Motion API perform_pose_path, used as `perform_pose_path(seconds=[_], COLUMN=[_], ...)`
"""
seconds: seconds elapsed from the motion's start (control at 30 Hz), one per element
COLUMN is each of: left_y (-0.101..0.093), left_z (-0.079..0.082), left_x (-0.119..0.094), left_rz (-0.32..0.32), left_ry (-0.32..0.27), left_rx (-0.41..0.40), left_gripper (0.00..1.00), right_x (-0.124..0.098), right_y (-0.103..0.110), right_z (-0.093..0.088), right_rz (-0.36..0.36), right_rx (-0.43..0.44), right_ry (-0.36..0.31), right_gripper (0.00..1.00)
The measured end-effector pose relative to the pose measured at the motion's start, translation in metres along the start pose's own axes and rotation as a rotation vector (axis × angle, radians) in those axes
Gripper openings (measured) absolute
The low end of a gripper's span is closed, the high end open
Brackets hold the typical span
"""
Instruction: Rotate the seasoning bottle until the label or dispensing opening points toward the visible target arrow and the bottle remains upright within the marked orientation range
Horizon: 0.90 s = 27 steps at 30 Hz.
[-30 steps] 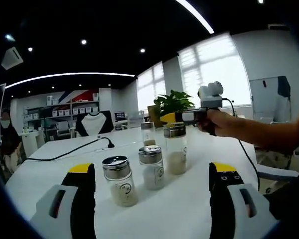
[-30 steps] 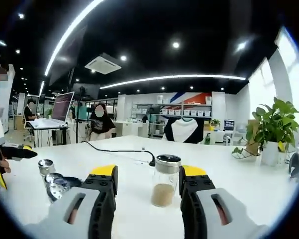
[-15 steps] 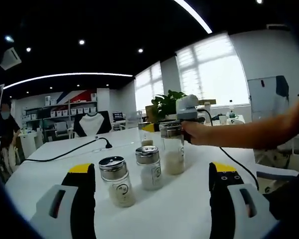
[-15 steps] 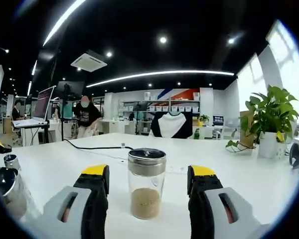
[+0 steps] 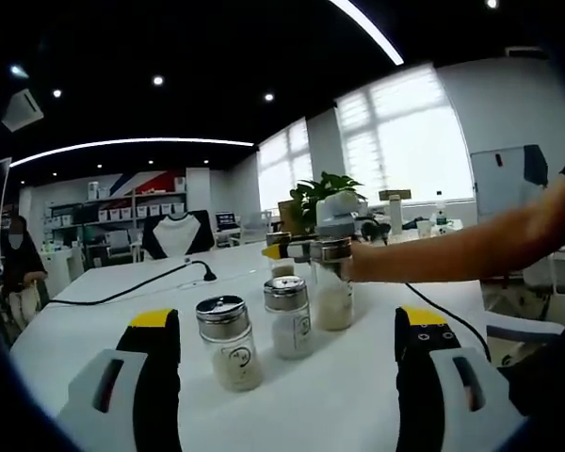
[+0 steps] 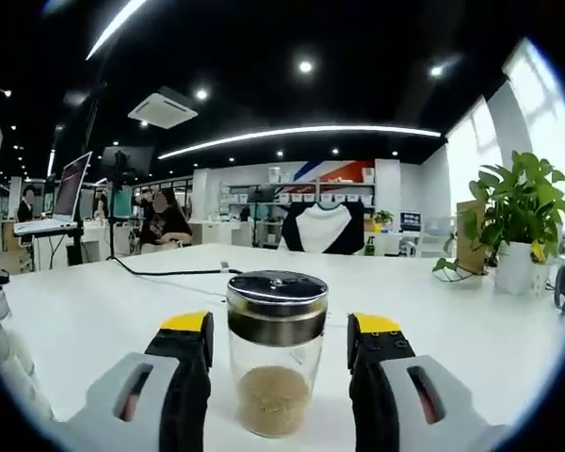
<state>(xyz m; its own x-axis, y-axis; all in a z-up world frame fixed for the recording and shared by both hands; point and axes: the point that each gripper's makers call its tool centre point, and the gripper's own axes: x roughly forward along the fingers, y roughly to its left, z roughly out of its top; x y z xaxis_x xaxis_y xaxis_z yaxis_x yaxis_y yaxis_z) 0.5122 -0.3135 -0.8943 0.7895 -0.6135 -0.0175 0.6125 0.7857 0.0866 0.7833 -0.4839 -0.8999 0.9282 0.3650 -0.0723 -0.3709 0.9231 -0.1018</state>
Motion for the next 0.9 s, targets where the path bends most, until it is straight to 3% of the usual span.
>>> perform_pose_path(seconds=[0.27, 0.47, 0.57, 0.67, 0.73, 0.9], left_y=[0.0, 0.001, 0.001, 0.002, 0.002, 0.004], left_z=[-0.001, -0.001, 0.0, 0.002, 0.005, 0.01], left_x=[0.0, 0.001, 0.0, 0.0, -0.001, -0.002], left_rz=[-0.001, -0.002, -0.002, -0.003, -0.005, 0.002], left_ry=[0.003, 0.004, 0.005, -0.001, -0.013, -0.026], left_rx=[-0.002, -0.003, -0.002, -0.002, -0.008, -0.011], left_gripper=[1.0, 1.0, 1.0, 1.0, 1.0, 1.0], right_x=[0.007, 0.007, 0.007, 0.0, -0.007, -0.025], right_y=[0.005, 0.003, 0.008, 0.011, 0.011, 0.011], right_z=[0.002, 0.004, 0.007, 0.027, 0.043, 0.056], right_rz=[0.017, 0.019, 0.05, 0.067, 0.072, 0.086], right_rx=[-0.022, 0.014, -0.036, -0.073, -0.05, -0.01], right_ry=[0.004, 0.008, -0.006, -0.08, -0.119, -0.084], right_gripper=[0.42, 0.4, 0.4, 0.39, 0.39, 0.39])
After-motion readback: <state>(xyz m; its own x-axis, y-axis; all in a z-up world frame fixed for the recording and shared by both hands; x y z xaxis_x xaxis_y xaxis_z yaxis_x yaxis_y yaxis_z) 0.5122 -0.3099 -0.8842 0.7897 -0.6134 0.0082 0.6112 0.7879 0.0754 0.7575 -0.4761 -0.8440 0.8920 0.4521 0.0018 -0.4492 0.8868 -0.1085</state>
